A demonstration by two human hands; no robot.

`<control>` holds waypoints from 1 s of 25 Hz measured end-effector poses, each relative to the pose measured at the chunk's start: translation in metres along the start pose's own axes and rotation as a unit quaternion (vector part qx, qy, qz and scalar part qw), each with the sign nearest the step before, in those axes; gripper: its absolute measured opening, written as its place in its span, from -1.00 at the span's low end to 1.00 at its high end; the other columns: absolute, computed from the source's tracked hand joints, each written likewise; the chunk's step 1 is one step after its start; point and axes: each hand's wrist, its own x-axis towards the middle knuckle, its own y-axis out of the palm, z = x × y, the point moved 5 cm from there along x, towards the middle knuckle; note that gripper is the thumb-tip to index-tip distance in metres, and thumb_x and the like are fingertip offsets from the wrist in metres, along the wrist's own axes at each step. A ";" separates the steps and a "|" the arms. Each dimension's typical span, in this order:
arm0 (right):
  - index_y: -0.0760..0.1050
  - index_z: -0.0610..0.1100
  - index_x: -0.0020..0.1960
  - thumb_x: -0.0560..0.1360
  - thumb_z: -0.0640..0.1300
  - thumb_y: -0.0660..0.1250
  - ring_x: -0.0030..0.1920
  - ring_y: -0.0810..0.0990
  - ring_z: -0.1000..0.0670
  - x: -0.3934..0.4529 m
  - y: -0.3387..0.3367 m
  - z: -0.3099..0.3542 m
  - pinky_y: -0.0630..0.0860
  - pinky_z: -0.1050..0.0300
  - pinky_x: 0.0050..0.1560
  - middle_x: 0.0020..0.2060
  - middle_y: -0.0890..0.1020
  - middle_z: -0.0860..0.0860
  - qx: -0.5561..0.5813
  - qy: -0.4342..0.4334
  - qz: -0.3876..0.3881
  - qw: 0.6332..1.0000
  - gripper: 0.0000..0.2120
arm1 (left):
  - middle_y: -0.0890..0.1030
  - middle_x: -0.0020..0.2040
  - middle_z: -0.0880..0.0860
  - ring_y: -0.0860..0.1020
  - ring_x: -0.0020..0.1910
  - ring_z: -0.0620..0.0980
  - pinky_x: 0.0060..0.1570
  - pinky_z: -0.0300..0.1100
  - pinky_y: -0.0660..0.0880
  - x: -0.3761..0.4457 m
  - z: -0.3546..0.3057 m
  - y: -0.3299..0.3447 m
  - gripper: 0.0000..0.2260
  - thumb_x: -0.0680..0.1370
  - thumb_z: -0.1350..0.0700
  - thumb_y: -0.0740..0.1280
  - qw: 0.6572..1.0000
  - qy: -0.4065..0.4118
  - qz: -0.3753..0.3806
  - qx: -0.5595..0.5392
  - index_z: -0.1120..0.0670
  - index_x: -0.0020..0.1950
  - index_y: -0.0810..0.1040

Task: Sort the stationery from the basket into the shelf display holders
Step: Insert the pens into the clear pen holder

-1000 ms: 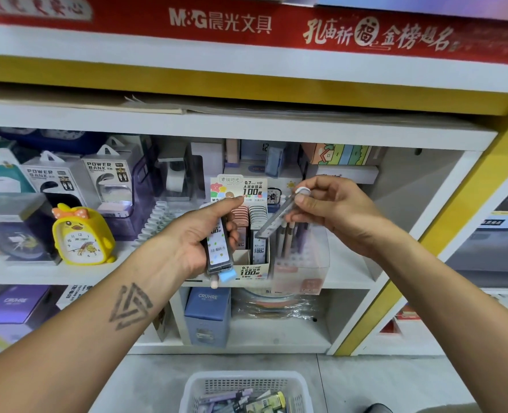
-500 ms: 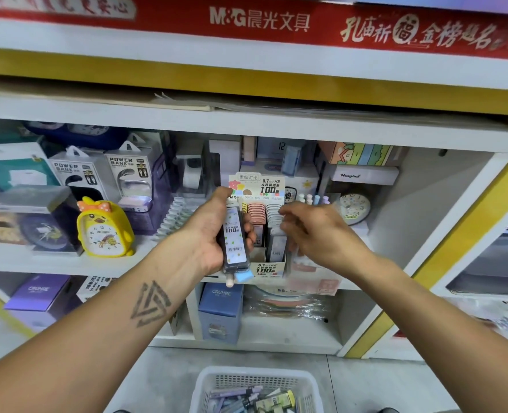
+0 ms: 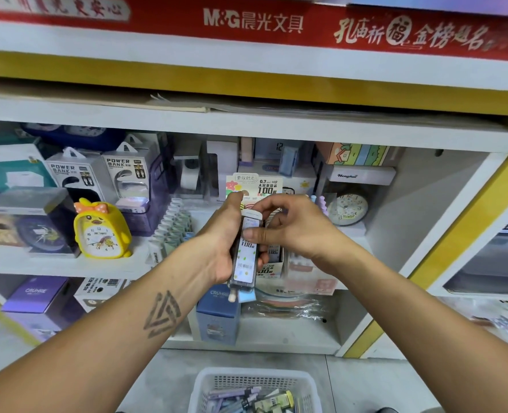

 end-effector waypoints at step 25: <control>0.57 -0.18 0.05 0.58 -0.12 0.40 -0.29 0.63 0.02 0.003 -0.015 -0.017 0.49 0.19 -0.35 -0.20 0.70 -0.06 -0.132 -0.039 -0.024 0.990 -0.87 | 0.46 -0.42 0.11 0.42 -0.48 0.03 -0.50 -0.25 0.42 0.000 -0.014 -0.023 -0.62 0.57 -0.13 0.18 0.991 0.026 -0.080 -0.106 0.15 -0.23 0.47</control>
